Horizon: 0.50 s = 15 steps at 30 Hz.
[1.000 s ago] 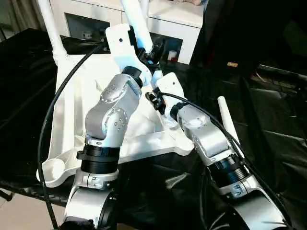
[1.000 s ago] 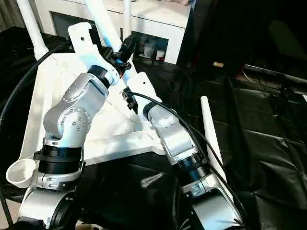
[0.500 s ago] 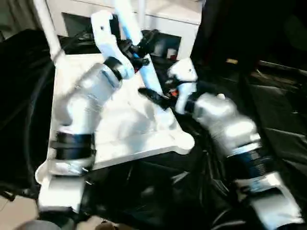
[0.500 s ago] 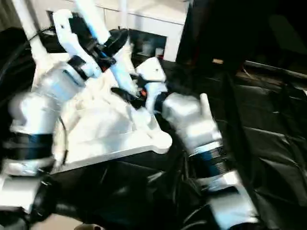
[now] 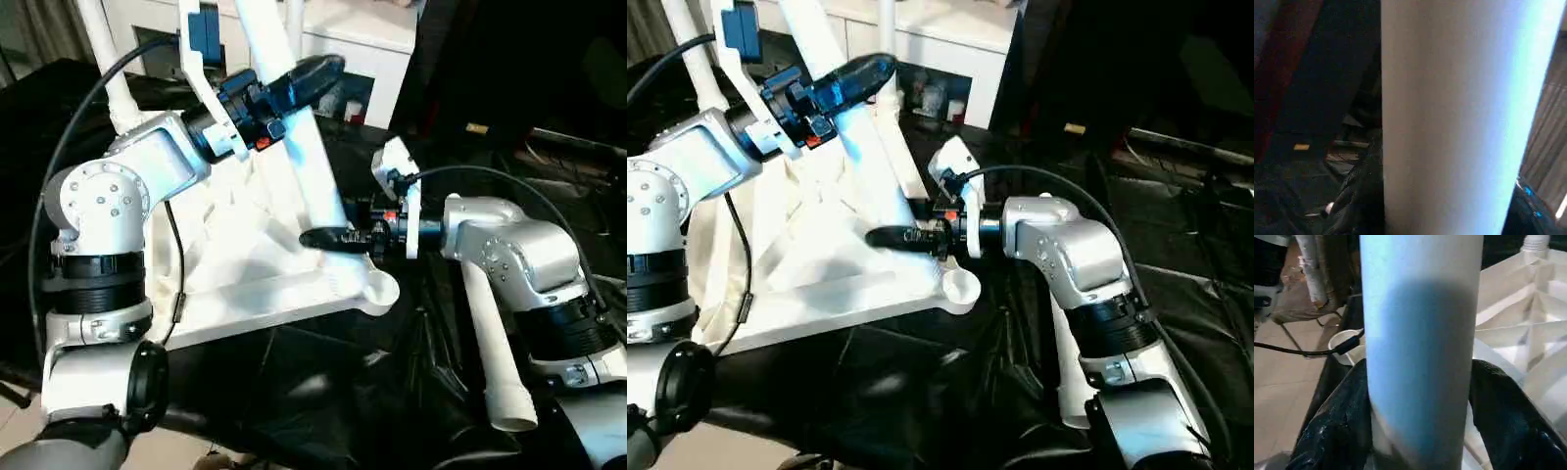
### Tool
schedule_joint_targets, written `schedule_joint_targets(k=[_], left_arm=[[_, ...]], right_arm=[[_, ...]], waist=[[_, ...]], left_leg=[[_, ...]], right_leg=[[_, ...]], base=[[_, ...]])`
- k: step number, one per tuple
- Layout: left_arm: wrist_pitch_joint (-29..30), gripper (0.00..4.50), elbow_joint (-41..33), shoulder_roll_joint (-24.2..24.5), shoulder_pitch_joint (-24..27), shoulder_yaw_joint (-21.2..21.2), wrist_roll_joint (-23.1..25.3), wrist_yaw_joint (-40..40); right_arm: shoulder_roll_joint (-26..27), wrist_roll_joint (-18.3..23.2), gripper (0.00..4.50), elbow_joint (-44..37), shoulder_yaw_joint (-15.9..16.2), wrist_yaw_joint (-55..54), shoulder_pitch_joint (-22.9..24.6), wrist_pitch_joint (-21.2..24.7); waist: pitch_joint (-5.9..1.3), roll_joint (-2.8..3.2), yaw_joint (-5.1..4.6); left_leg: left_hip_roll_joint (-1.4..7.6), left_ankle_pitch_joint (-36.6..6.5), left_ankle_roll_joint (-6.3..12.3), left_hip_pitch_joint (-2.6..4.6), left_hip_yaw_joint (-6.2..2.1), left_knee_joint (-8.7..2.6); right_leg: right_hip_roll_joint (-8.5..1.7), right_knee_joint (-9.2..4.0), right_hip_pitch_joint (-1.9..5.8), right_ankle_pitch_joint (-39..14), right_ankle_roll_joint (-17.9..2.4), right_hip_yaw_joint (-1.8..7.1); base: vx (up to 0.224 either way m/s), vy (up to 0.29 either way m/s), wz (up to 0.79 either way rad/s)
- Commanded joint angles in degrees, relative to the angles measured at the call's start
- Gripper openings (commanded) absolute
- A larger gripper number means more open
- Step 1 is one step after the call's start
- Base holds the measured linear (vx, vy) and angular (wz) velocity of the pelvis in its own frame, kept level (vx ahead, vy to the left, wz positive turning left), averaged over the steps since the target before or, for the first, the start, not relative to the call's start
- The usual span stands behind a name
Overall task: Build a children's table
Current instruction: Pick table leg
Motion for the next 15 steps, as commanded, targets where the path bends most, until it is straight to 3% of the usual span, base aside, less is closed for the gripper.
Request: schedule_joint_targets(k=[1,3,8,15], left_arm=[[0.6,1.65,-0.9,0.0,-0.6,-0.8,-1.0,-1.0],[1.1,1.65,-0.7,0.4,-0.7,-0.5,-1.1,-1.0],[1.5,1.65,0.0,0.9,-1.0,0.5,-1.5,-1.0],[1.7,1.64,-0.9,1.2,0.1,0.7,-2.0,-1.5]], right_arm=[[-0.7,1.1,2.51,-1.0,-0.6,0.5,0.3,1.4],[-0.7,1.5,2.17,-1.1,-0.5,1.1,0.3,2.1],[-0.3,2.0,1.89,-1.4,-0.5,1.0,0.5,3.2],[0.9,3.0,1.87,-1.6,-1.4,-0.1,0.9,4.3]], waist=[[-4.84,0.78,0.4],[-4.84,0.88,0.48],[-4.86,0.81,0.72],[-4.84,0.9,1.32]], left_leg=[[1.24,-5.5,-0.73,0.0,0.07,-4.18],[1.24,-5.3,-0.8,0.01,0.05,-4.18],[1.23,-4.8,-1.11,-0.03,0.04,-4.18],[1.31,-5.1,-1.51,0.17,0.1,-4.26]], right_leg=[[-3.93,-4.29,4.55,-16.4,-7.9,2.67],[-3.9,-4.25,4.53,-16.3,-7.7,2.66],[-3.95,-4.19,4.52,-16.2,-7.4,2.66],[-3.95,-4.22,4.35,-16.3,-7.3,2.67]], base=[[0.0,0.0,0.0],[0.0,0.0,0.0],[0.0,0.0,0.0],[0.0,0.0,0.0]])
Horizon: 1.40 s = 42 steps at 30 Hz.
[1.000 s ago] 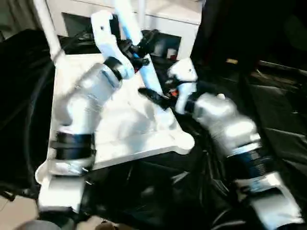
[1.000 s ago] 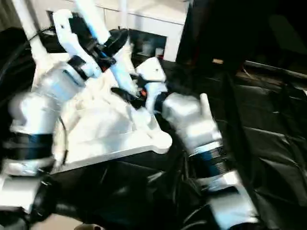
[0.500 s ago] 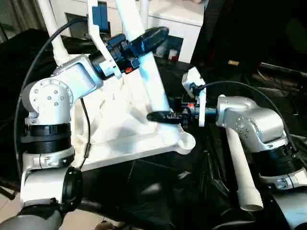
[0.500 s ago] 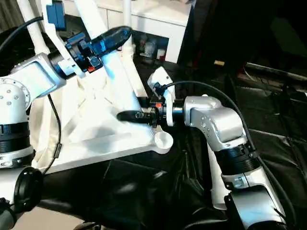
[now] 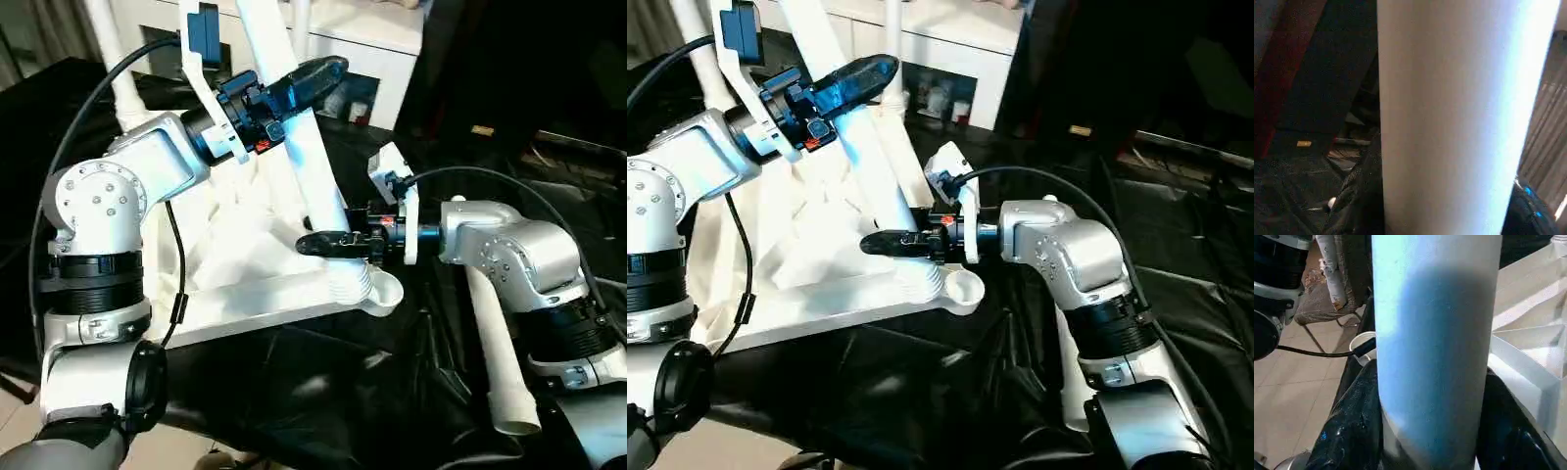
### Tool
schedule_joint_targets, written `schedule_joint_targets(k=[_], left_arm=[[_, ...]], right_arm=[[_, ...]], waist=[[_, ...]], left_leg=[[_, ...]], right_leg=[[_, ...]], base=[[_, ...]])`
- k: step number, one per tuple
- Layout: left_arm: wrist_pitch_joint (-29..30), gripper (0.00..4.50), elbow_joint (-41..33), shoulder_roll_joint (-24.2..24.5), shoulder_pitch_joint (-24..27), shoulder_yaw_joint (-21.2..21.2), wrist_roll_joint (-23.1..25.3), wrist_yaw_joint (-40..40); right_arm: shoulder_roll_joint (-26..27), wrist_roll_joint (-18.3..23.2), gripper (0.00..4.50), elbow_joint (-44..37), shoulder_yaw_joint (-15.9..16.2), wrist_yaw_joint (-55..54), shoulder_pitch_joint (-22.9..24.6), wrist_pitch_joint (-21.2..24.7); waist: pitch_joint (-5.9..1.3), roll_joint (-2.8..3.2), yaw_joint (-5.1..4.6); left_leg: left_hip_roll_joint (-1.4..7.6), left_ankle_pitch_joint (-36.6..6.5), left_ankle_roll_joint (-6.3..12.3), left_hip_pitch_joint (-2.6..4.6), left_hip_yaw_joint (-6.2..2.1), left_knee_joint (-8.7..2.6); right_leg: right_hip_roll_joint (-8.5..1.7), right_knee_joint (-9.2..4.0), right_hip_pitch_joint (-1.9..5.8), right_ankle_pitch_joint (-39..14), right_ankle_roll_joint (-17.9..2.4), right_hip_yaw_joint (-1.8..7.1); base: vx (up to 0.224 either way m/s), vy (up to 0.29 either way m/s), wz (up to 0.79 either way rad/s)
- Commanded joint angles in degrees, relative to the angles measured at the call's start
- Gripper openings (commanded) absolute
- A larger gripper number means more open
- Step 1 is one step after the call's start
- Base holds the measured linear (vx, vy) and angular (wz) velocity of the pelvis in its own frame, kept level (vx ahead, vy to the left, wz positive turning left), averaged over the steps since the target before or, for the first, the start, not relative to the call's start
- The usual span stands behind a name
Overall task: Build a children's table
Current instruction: Pick table leg
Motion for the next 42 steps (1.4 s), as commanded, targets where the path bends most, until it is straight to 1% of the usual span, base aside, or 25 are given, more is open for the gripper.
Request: schedule_joint_targets(k=[1,3,4,5,7,9,10,11,12,13,14,15,18,19,22,23,25,26,28,29,36,37,38,40,42], left_arm=[[0.1,1.64,-1.3,0.1,0.3,0.1,-0.9,-0.9],[-0.2,1.64,-1.5,0.1,0.6,-0.1,-0.2,-0.3],[-0.3,1.99,-1.5,0.0,0.8,-0.4,0.7,0.6],[-0.7,2.34,-1.5,-0.5,1.5,-1.2,3.0,3.3],[-1.4,2.34,-1.9,-1.3,2.5,-2.2,4.5,4.8],[-6.1,2.34,-2.3,-2.9,4.1,-4.8,10.8,9.9],[-6.9,2.61,-2.3,-3.3,4.3,-5.0,11.8,10.9],[-10.4,2.61,-2.3,-5.3,5.6,-6.7,16.9,16.9],[-10.4,2.74,-2.3,-5.3,5.6,-6.7,16.9,16.9],[-11.7,2.81,-2.6,-6.7,6.4,-6.9,18.0,18.9],[-12.0,2.81,-3.0,-7.8,7.0,-6.9,18.0,19.9],[-12.3,2.81,-3.5,-9.1,7.6,-6.9,18.3,21.4],[-12.2,2.81,-4.4,-11.1,8.5,-7.2,18.8,24.0],[-12.3,2.54,-4.6,-11.5,8.7,-7.3,19.2,24.8],[-13.2,2.45,-4.3,-13.6,8.9,-5.9,19.6,27.7],[-13.5,2.26,-4.3,-14.2,8.9,-5.7,19.6,28.0],[-14.1,2.02,-4.6,-14.5,9.1,-5.9,20.2,27.9],[-13.9,2.02,-4.7,-14.4,9.3,-6.0,20.1,27.7],[-13.8,1.99,-5.0,-13.9,9.5,-6.1,20.3,27.5],[-13.7,1.83,-5.2,-13.7,9.6,-5.9,20.1,27.4],[-14.1,1.79,-5.6,-12.3,9.1,-5.8,19.9,25.4],[-13.7,1.79,-5.9,-11.9,9.0,-5.9,19.2,24.2],[-11.6,1.79,-6.5,-11.2,8.6,-5.7,16.4,21.2],[-9.7,1.79,-6.9,-10.6,8.3,-5.4,14.2,19.2],[-6.2,1.78,-7.2,-8.9,7.3,-5.0,10.3,15.2]], right_arm=[[0.4,1.1,1.87,-0.7,-1.5,-1.2,1.0,1.0],[0.6,0.7,1.87,-0.9,-1.5,-1.8,1.1,0.6],[0.9,0.5,1.87,-1.0,-1.6,-2.5,1.3,0.2],[2.5,-0.7,1.87,-1.4,-2.0,-5.3,2.0,-1.7],[3.6,-1.6,1.87,-1.6,-2.1,-7.2,2.5,-3.2],[5.4,-3.2,1.86,-1.6,-2.1,-10.3,3.1,-5.4],[5.7,-3.4,1.86,-1.6,-2.2,-10.8,3.2,-5.7],[7.8,-4.8,1.86,-1.4,-2.6,-14.6,3.6,-7.2],[7.8,-4.8,1.86,-1.4,-2.6,-14.6,3.6,-7.2],[8.6,-5.8,1.86,-1.2,-2.5,-16.2,3.7,-8.3],[9.1,-6.4,1.86,-1.0,-2.3,-17.2,3.7,-8.9],[9.8,-6.4,1.86,-0.7,-2.5,-18.1,3.7,-8.8],[10.6,-7.1,1.86,0.0,-2.5,-20.0,3.6,-9.0],[10.8,-7.6,1.86,0.3,-2.3,-20.6,3.5,-9.4],[11.1,-9.1,1.86,1.4,-2.1,-22.2,2.9,-10.7],[11.4,-9.7,1.86,1.7,-2.1,-22.7,2.9,-11.1],[11.9,-10.2,1.86,1.8,-2.2,-23.3,2.8,-11.6],[12.0,-10.4,1.86,2.0,-2.2,-23.5,2.8,-11.8],[12.0,-10.7,1.86,2.1,-2.0,-23.6,2.7,-12.1],[12.0,-10.8,1.86,2.2,-2.0,-23.6,2.5,-12.3],[12.2,-10.0,1.86,2.7,-3.4,-23.1,1.8,-13.3],[12.2,-9.3,2.21,2.5,-3.8,-22.3,1.7,-13.1],[11.9,-7.5,2.56,2.1,-4.9,-20.5,1.3,-11.9],[11.3,-6.1,2.56,1.8,-5.3,-18.6,1.0,-10.5],[8.8,-3.9,2.75,0.9,-5.0,-14.5,0.7,-7.1]], waist=[[-4.86,0.94,0.02],[-4.88,0.96,0.08],[-4.87,0.95,0.08],[-4.87,1.14,0.06],[-4.88,1.05,-0.03],[-4.91,1.14,-0.04],[-4.9,1.09,-0.12],[-5.01,1.21,0.08],[-4.88,1.19,-0.12],[-5.03,1.07,-0.21],[-5.05,1.44,-0.08],[-5.04,1.22,-0.17],[-5.01,1.13,-0.2],[-4.97,1.23,-0.27],[-4.9,1.14,-0.35],[-4.87,0.98,-0.25],[-4.92,1.01,-0.28],[-4.91,0.97,-0.3],[-4.93,1.09,-0.31],[-4.95,1.1,-0.34],[-4.86,1.19,-0.4],[-4.88,1.18,-0.37],[-4.88,1.2,-0.39],[-4.96,1.2,-0.31],[-4.88,1.19,-0.37]], left_leg=[[1.28,-5.1,-1.67,0.11,0.08,-4.28],[1.31,-4.9,-1.78,0.15,0.09,-4.28],[1.29,-4.9,-1.84,0.12,0.09,-4.3],[1.38,-5.1,-2.07,0.12,0.05,-4.35],[1.42,-5.4,-2.38,0.05,0.0,-4.42],[1.5,-5.3,-2.55,0.02,-0.07,-4.5],[1.57,-5.1,-2.67,-0.02,-0.1,-4.48],[1.37,-5.1,-2.66,0.21,0.03,-4.35],[1.52,-5.6,-2.64,0.25,0.02,-4.51],[1.42,-5.5,-2.64,-0.05,-0.04,-4.5],[1.41,-5.2,-2.87,-0.09,-0.11,-4.48],[1.35,-5.5,-2.8,0.02,-0.05,-4.45],[1.31,-6.1,-2.53,-0.09,-0.07,-4.45],[1.32,-6.3,-2.52,-0.07,-0.1,-4.47],[1.19,-7.1,-2.34,-0.05,-0.06,-4.43],[1.17,-7.2,-2.12,-0.11,-0.06,-4.45],[1.19,-7.0,-1.9,-0.07,-0.12,-4.47],[1.18,-7.0,-1.88,-0.08,-0.12,-4.47],[1.16,-7.0,-1.95,-0.08,-0.13,-4.47],[1.2,-6.7,-1.83,-0.05,-0.15,-4.47],[1.23,-7.6,-1.92,0.06,-0.14,-4.56],[1.21,-7.6,-1.91,0.12,-0.14,-4.55],[1.24,-7.5,-1.98,0.1,-0.14,-4.56],[1.16,-7.4,-1.77,0.19,-0.07,-4.49],[1.19,-6.7,-1.67,0.15,-0.07,-4.47]], right_leg=[[-3.96,-4.16,4.43,-16.2,-7.2,2.68],[-3.96,-4.12,4.41,-15.7,-7.3,2.7],[-3.92,-4.12,4.4,-15.6,-7.3,2.69],[-3.96,-4.14,4.36,-15.3,-7.2,2.69],[-4.03,-4.15,4.42,-15.5,-7.1,2.68],[-4.04,-4.31,4.43,-15.8,-6.5,2.69],[-4.03,-4.29,4.42,-15.5,-6.3,2.75],[-4.02,-4.3,4.4,-15.3,-6.3,2.74],[-3.82,-4.5,4.2,-15.1,-6.2,2.73],[-3.94,-4.27,4.58,-15.0,-5.9,2.72],[-4.07,-4.17,4.61,-14.8,-6.0,2.71],[-3.94,-4.3,4.48,-14.9,-5.9,2.71],[-3.9,-4.34,4.53,-15.2,-5.7,2.69],[-3.84,-4.37,4.42,-15.2,-5.6,2.64],[-3.74,-4.6,4.3,-16.6,-5.1,2.59],[-3.81,-4.76,4.33,-17.6,-4.5,2.59],[-3.74,-4.77,4.24,-17.5,-4.0,2.55],[-3.73,-4.77,4.22,-17.5,-3.9,2.55],[-3.74,-4.72,4.2,-17.1,-4.0,2.55],[-3.69,-4.55,4.23,-16.0,-4.2,2.58],[-3.74,-4.57,4.16,-16.2,-4.8,2.57],[-3.77,-4.56,4.16,-16.4,-4.8,2.58],[-3.75,-4.48,4.17,-16.2,-4.8,2.6],[-3.78,-4.28,4.25,-15.4,-5.2,2.64],[-3.6,-4.03,4.29,-13.9,-6.1,2.62]], base=[[0.0,0.0,0.0],[0.0,0.0,0.0],[0.0,0.0,0.0],[0.0,0.0,0.0],[0.0,0.0,0.0],[0.0,0.0,0.0],[0.0,0.0,0.0],[0.0,0.0,0.0],[0.0,0.0,0.0],[0.0,0.0,0.0],[0.0,0.0,0.0],[0.0,0.0,0.0],[0.0,0.0,0.0],[0.0,0.0,0.0],[0.0,0.0,0.0],[0.0,0.0,0.0],[0.0,0.0,0.0],[0.0,0.0,0.0],[0.0,0.0,0.0],[0.0,0.0,0.0],[0.0,0.0,0.0],[0.0,0.0,0.0],[0.0,0.0,0.0],[0.0,0.0,0.0],[0.0,0.0,0.0]])
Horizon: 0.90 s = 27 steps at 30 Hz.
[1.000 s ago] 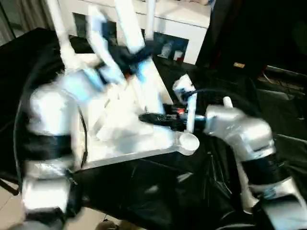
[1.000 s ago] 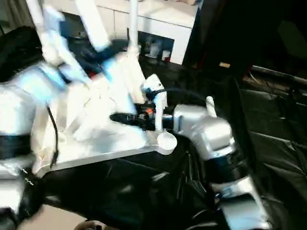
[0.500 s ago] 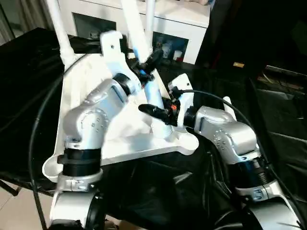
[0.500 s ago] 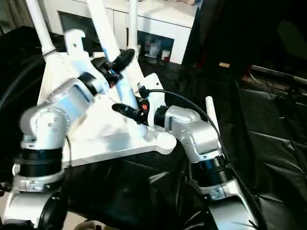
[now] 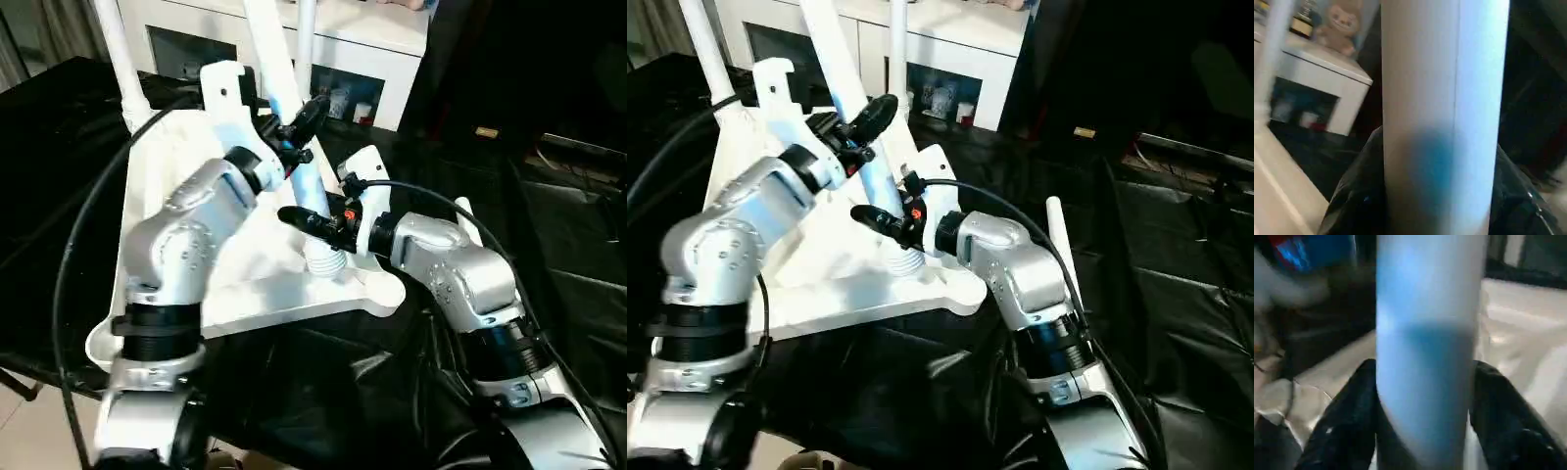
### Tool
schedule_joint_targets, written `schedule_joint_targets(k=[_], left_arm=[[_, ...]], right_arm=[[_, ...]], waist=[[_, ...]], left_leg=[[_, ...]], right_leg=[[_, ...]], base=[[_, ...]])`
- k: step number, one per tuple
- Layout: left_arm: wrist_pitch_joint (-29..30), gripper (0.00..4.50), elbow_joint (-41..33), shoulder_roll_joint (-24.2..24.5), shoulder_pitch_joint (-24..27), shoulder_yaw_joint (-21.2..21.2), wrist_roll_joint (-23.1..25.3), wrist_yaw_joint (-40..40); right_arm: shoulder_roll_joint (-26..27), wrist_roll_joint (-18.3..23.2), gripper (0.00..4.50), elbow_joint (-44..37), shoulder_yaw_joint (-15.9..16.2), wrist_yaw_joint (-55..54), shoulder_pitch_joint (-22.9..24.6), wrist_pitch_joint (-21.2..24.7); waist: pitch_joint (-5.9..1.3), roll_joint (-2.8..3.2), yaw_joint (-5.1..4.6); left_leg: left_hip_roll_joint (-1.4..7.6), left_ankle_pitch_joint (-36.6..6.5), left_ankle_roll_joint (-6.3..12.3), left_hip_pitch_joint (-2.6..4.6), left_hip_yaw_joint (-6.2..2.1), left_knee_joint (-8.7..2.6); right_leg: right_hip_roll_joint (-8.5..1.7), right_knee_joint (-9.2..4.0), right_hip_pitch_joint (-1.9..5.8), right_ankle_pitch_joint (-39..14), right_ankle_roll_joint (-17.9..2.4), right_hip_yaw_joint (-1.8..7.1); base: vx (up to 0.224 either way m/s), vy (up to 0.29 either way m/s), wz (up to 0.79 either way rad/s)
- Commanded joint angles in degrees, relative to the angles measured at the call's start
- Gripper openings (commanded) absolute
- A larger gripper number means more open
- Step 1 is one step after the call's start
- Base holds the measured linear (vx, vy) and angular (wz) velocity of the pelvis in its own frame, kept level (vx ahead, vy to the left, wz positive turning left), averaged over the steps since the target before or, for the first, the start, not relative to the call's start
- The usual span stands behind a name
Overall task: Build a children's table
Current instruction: Pick table leg
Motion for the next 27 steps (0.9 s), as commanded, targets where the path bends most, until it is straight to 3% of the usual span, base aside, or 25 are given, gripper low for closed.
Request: schedule_joint_targets(k=[1,3,5,6,7,11,12,14,17,19,27], left_arm=[[3.6,1.78,-0.9,1.0,-1.5,-0.1,-3.8,-4.1],[6.0,1.78,-0.7,2.5,-2.6,0.4,-6.8,-7.5],[8.0,1.78,0.0,3.7,-4.5,2.2,-11.9,-12.4],[8.1,1.78,0.1,3.8,-4.5,2.3,-12.2,-12.7],[9.0,1.78,1.0,4.6,-5.7,3.6,-14.9,-15.6],[8.7,1.78,1.4,6.0,-6.1,3.5,-14.9,-18.5],[8.4,1.78,1.4,6.6,-6.2,3.4,-14.7,-19.9],[8.6,1.78,1.4,6.9,-6.3,3.5,-15.2,-20.7],[9.0,1.78,1.1,7.2,-6.3,3.6,-16.1,-21.2],[9.1,1.78,1.5,7.3,-6.6,3.7,-16.6,-21.6],[8.6,1.78,2.4,7.9,-7.0,3.5,-16.4,-22.9]], right_arm=[[-2.6,2.4,2.9,-2.1,-1.1,3.8,-0.9,3.3],[-5.1,4.5,2.97,-3.3,-0.7,8.1,-1.1,6.0],[-8.0,10.7,2.97,-6.0,-2.0,14.9,-1.1,10.6],[-8.1,11.0,2.99,-6.1,-2.1,15.2,-1.1,10.8],[-9.4,14.0,2.99,-6.6,-3.4,17.6,-1.6,13.2],[-10.5,13.8,2.99,-6.1,-2.8,18.9,-1.7,13.2],[-11.7,13.2,2.99,-6.2,-1.5,20.1,-1.4,13.7],[-12.2,13.1,2.7,-6.3,-0.8,20.4,-1.0,14.4],[-11.8,13.9,2.61,-6.2,-1.1,19.8,-0.8,15.8],[-11.7,14.7,2.26,-6.3,-1.3,19.5,-0.9,16.4],[-10.9,14.7,1.89,-6.2,-1.3,18.6,-0.8,16.3]], waist=[[-4.97,1.4,-0.02],[-4.93,1.43,0.09],[-4.87,1.36,0.24],[-4.85,1.51,0.27],[-4.75,1.4,0.22],[-4.76,1.33,0.22],[-4.81,1.57,0.26],[-4.84,1.51,0.28],[-4.91,1.61,0.31],[-4.97,1.67,0.32],[-4.94,1.63,0.35]], left_leg=[[1.1,-6.1,-1.22,0.36,0.06,-4.36],[1.04,-6.1,-1.02,0.29,0.14,-4.4],[0.95,-6.4,-0.55,0.32,0.22,-4.36],[0.89,-6.6,-0.49,0.27,0.19,-4.35],[0.98,-6.9,-0.4,0.07,0.14,-4.36],[1.02,-7.3,-0.98,0.12,0.12,-4.33],[1.06,-7.1,-1.15,0.2,0.1,-4.33],[1.09,-6.9,-1.22,0.25,0.09,-4.33],[1.12,-7.0,-1.6,0.25,0.05,-4.34],[1.17,-6.6,-1.69,0.21,0.02,-4.32],[1.11,-7.0,-2.0,0.24,0.02,-4.37]], right_leg=[[-3.59,-3.88,4.36,-12.6,-6.7,2.69],[-3.64,-3.97,4.45,-12.5,-7.4,2.68],[-3.57,-4.14,4.52,-13.0,-7.5,2.68],[-3.58,-4.13,4.62,-13.4,-7.6,2.65],[-3.69,-4.35,4.57,-14.4,-7.7,2.58],[-3.8,-4.61,4.52,-17.5,-7.0,2.51],[-3.8,-4.65,4.47,-17.5,-6.9,2.51],[-3.76,-4.59,4.48,-17.2,-6.9,2.51],[-3.8,-4.52,4.47,-17.2,-7.2,2.47],[-3.75,-4.32,4.53,-15.5,-7.8,2.47],[-3.8,-4.38,4.56,-16.2,-7.6,2.46]], base=[[0.0,0.0,0.0],[0.0,0.0,0.0],[0.0,0.0,0.0],[0.0,0.0,0.0],[0.0,0.0,0.0],[0.0,0.0,0.0],[0.0,0.0,0.0],[0.0,0.0,0.0],[0.0,0.0,0.0],[0.0,0.0,0.0],[0.0,0.0,0.0]])
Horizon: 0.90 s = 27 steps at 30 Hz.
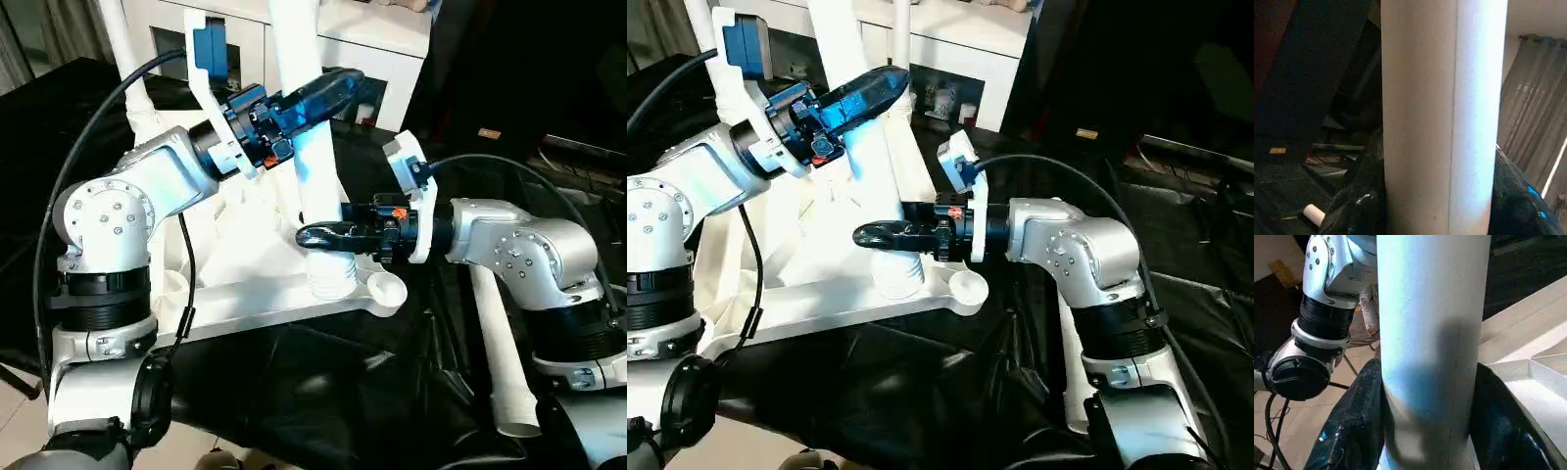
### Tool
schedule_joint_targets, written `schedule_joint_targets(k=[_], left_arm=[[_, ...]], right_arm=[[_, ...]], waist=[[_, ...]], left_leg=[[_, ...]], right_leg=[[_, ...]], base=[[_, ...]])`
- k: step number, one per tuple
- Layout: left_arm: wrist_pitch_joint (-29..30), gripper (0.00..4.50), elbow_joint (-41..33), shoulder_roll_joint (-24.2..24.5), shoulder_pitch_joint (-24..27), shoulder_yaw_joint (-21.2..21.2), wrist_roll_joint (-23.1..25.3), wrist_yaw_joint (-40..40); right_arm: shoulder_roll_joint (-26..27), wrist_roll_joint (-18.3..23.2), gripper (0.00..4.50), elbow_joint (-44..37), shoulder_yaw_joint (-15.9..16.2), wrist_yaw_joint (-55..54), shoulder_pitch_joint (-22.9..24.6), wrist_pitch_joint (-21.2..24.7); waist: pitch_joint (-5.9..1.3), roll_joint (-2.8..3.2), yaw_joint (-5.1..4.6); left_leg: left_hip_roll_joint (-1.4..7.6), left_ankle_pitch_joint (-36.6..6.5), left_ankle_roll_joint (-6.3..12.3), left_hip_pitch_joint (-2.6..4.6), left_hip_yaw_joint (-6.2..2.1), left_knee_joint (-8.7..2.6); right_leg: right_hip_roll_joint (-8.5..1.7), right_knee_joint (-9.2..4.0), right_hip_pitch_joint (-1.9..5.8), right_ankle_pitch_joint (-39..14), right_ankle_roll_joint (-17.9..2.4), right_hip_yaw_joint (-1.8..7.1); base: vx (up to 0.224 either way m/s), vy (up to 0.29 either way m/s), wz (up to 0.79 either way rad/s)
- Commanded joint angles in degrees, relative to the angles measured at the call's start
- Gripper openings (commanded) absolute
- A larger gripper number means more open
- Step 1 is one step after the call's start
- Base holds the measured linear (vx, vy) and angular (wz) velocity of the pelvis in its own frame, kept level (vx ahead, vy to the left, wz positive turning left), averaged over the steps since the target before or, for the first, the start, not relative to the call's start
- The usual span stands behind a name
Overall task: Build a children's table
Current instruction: Pick table leg
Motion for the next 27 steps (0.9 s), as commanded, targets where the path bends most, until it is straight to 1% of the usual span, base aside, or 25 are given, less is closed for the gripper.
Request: schedule_joint_targets(k=[1,6,7,8,9,10,12,13,14,15,16,17,18,19,20,22,23,24,25,27], left_arm=[[-0.3,1.78,-0.4,0.3,-1.2,-0.6,-0.5,-1.1],[-1.4,1.78,-1.6,0.6,0.4,-2.0,1.3,-1.0],[-2.7,1.78,-1.6,0.3,0.7,-2.9,3.8,0.7],[-2.5,1.78,-1.1,0.0,0.6,-3.0,4.6,2.4],[-2.5,1.78,-1.1,0.0,0.6,-3.0,4.6,2.4],[-1.8,2.48,-1.1,-0.1,1.1,-4.2,6.3,4.8],[-1.4,2.48,-2.2,-0.1,1.8,-5.6,7.6,5.9],[-2.8,2.55,-2.7,-0.8,2.2,-6.1,9.5,8.0],[-2.8,2.55,-2.7,-0.8,2.2,-6.1,9.5,8.0],[-4.3,2.71,-2.9,-1.7,2.5,-6.4,11.6,10.7],[-4.7,2.93,-3.1,-2.6,2.7,-6.1,12.4,13.2],[-5.2,2.94,-3.9,-4.0,3.2,-5.6,13.2,16.5],[-5.2,2.94,-3.9,-4.0,3.2,-5.6,13.2,16.5],[-5.3,2.69,-5.0,-4.8,3.9,-5.4,13.6,18.2],[-5.6,2.63,-5.4,-5.3,4.3,-5.3,13.9,19.2],[-5.8,2.67,-5.6,-5.7,4.5,-5.1,14.2,19.9],[-5.9,2.59,-6.0,-6.2,4.8,-4.9,14.8,21.2],[-5.9,2.4,-6.1,-6.3,4.8,-4.8,15.1,21.6],[-6.0,2.23,-6.1,-6.3,4.8,-4.7,15.2,21.7],[-6.4,2.22,-6.0,-6.7,4.8,-4.1,15.2,22.3]], right_arm=[[0.2,0.1,1.88,-0.4,-0.4,-0.8,0.5,0.0],[1.3,0.0,1.88,-0.6,-0.6,-2.2,0.9,-0.6],[1.7,-0.1,1.87,-0.6,-0.7,-2.9,0.9,-0.7],[1.9,-0.2,1.87,-0.5,-0.8,-3.3,0.9,-0.9],[1.9,-0.2,1.87,-0.5,-0.8,-3.3,0.9,-0.9],[2.5,-1.3,1.87,-0.1,-0.6,-4.5,0.9,-1.9],[2.9,-2.0,1.87,0.4,-0.5,-5.4,0.8,-2.6],[3.2,-2.6,1.86,0.7,-0.4,-5.9,0.7,-3.0],[3.2,-2.6,1.86,0.7,-0.4,-5.9,0.7,-3.0],[3.5,-2.9,1.86,1.0,-0.4,-6.4,0.7,-3.4],[3.8,-3.2,1.86,1.3,-0.4,-6.9,0.6,-3.9],[4.4,-3.7,1.86,2.0,-0.5,-7.9,0.6,-4.6],[4.4,-3.7,1.86,2.0,-0.5,-7.9,0.6,-4.6],[4.8,-4.0,1.86,2.4,-0.5,-8.6,0.5,-5.1],[5.0,-4.1,1.86,2.6,-0.6,-8.8,0.4,-5.2],[5.1,-4.2,1.86,2.7,-0.6,-9.0,0.4,-5.3],[5.4,-4.5,1.86,2.9,-0.5,-9.1,0.4,-5.5],[5.5,-4.6,1.86,3.0,-0.4,-9.2,0.4,-5.7],[5.6,-4.7,1.86,3.1,-0.3,-9.3,0.3,-5.8],[5.7,-5.1,1.86,3.4,-0.1,-9.4,0.3,-6.1]], waist=[[-4.91,1.51,0.1],[-4.9,1.58,0.09],[-4.92,1.49,0.1],[-4.95,1.56,0.09],[-4.96,1.53,0.03],[-4.94,1.55,0.09],[-4.92,1.43,-0.03],[-4.91,1.51,0.01],[-4.89,1.49,-0.02],[-4.92,1.54,0.08],[-4.91,1.56,0.04],[-5.0,1.45,0.01],[-5.04,1.12,-0.04],[-4.98,1.16,0.01],[-4.99,1.15,-0.01],[-4.96,1.09,-0.01],[-4.99,0.91,-0.03],[-4.93,0.91,-0.08],[-4.89,1.0,-0.1],[-4.87,1.03,-0.04]], left_leg=[[1.11,-7.1,-2.04,0.12,-0.01,-4.4],[1.17,-7.2,-2.25,0.18,-0.03,-4.45],[1.22,-7.0,-2.22,0.17,-0.04,-4.48],[1.23,-6.9,-2.34,0.2,-0.05,-4.45],[1.25,-6.9,-2.35,0.17,-0.02,-4.45],[1.24,-7.0,-2.37,0.21,-0.03,-4.46],[1.31,-7.2,-2.56,0.13,-0.09,-4.5],[1.27,-7.3,-2.6,0.22,-0.08,-4.49],[1.38,-7.3,-2.57,0.18,-0.09,-4.53],[1.28,-7.2,-2.56,0.17,-0.07,-4.45],[1.29,-7.0,-2.64,0.1,-0.1,-4.43],[1.24,-6.9,-2.52,0.08,0.0,-4.37],[1.32,-6.7,-2.52,-0.02,-0.01,-4.35],[1.2,-6.4,-2.25,-0.07,0.0,-4.33],[1.2,-6.4,-2.2,-0.07,0.0,-4.33],[1.16,-6.1,-1.88,-0.12,0.02,-4.31],[1.11,-6.1,-1.8,-0.13,0.08,-4.25],[1.21,-6.3,-1.68,-0.13,0.02,-4.33],[1.11,-6.7,-1.54,-0.05,0.06,-4.29],[1.06,-6.6,-1.54,-0.1,0.05,-4.29]], right_leg=[[-3.83,-4.37,4.51,-16.4,-7.4,2.49],[-3.84,-4.4,4.42,-16.5,-7.2,2.5],[-3.87,-4.42,4.45,-16.0,-7.3,2.51],[-3.87,-4.32,4.45,-15.8,-7.3,2.52],[-3.85,-4.3,4.45,-15.6,-7.3,2.52],[-3.85,-4.34,4.44,-15.7,-7.3,2.52],[-3.87,-4.32,4.47,-15.9,-7.1,2.55],[-3.95,-4.32,4.44,-16.8,-6.8,2.53],[-3.97,-4.4,4.44,-16.9,-6.7,2.56],[-3.94,-4.5,4.44,-17.0,-6.5,2.56],[-3.91,-4.45,4.45,-16.3,-6.5,2.53],[-3.85,-4.43,4.53,-16.0,-6.6,2.56],[-3.91,-4.33,4.59,-15.6,-6.8,2.58],[-3.87,-4.39,4.53,-15.8,-6.7,2.53],[-3.88,-4.39,4.53,-16.0,-6.5,2.53],[-3.81,-4.46,4.5,-16.1,-6.3,2.5],[-3.81,-4.48,4.51,-16.3,-6.2,2.5],[-3.81,-4.49,4.43,-16.8,-6.1,2.47],[-3.8,-4.71,4.31,-17.8,-5.7,2.44],[-3.81,-4.76,4.32,-18.7,-5.2,2.44]], base=[[0.0,0.0,0.0],[0.0,0.0,0.0],[0.0,0.0,0.0],[0.0,0.0,0.0],[0.0,0.0,0.0],[0.0,0.0,0.0],[0.0,0.0,0.0],[0.0,0.0,0.0],[0.0,0.0,0.0],[0.0,0.0,0.0],[0.0,0.0,0.0],[0.0,0.0,0.0],[0.0,0.0,0.0],[0.0,0.0,0.0],[0.0,0.0,0.0],[0.0,0.0,0.0],[0.0,0.0,0.0],[0.0,0.0,0.0],[0.0,0.0,0.0],[0.0,0.0,0.0]])
